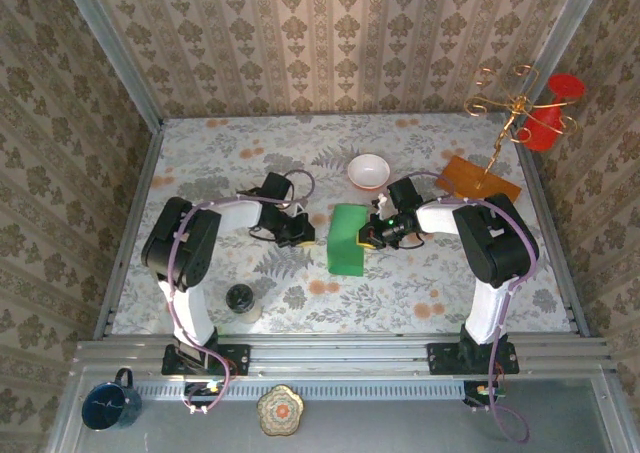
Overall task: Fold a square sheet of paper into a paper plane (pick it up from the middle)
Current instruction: First fold the square sheet of paper in half at the center of the table.
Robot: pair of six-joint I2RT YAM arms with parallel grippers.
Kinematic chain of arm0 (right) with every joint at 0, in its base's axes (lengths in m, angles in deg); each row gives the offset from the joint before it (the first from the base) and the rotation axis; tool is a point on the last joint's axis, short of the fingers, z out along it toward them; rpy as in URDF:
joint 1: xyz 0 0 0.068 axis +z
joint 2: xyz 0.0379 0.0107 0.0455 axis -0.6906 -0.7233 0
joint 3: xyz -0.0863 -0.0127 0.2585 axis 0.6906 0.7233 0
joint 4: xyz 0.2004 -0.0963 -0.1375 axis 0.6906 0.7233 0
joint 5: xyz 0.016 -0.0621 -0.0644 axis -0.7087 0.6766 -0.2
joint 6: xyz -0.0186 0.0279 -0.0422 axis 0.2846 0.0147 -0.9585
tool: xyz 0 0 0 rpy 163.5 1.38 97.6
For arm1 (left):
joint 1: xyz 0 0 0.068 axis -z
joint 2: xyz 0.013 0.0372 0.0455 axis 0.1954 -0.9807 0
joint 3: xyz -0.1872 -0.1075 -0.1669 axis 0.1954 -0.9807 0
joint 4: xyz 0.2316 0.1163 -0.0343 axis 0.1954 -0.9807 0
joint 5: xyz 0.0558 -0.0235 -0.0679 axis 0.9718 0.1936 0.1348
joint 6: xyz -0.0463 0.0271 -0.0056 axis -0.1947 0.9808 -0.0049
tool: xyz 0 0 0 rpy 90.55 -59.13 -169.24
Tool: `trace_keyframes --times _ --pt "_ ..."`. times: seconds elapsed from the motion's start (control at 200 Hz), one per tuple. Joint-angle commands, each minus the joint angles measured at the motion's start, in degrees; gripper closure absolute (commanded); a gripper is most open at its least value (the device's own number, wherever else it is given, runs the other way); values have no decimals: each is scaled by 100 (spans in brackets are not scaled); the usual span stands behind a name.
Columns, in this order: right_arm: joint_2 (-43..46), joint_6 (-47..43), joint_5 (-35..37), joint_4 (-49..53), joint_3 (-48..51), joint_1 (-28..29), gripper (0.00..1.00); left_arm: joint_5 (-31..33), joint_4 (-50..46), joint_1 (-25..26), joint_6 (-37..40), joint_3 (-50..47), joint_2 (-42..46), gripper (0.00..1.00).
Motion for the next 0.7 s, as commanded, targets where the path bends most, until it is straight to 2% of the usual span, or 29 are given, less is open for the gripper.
trace_keyframes --times 0.0,0.145,0.315,0.51,0.69 --pt "-971 -27 1758 936 446 44 94 -135 181 322 -125 198 212 88" --pt "-992 -18 1742 894 463 60 94 -410 741 818 -491 645 -323 88" --pt "-1011 -25 1740 887 468 53 94 -429 875 956 -656 1049 -1002 88" --pt "-1011 -58 1758 889 472 57 94 -349 916 550 -558 704 -1154 88" --pt "-1034 -71 1783 916 463 63 94 -341 872 -187 -352 108 -855 88"
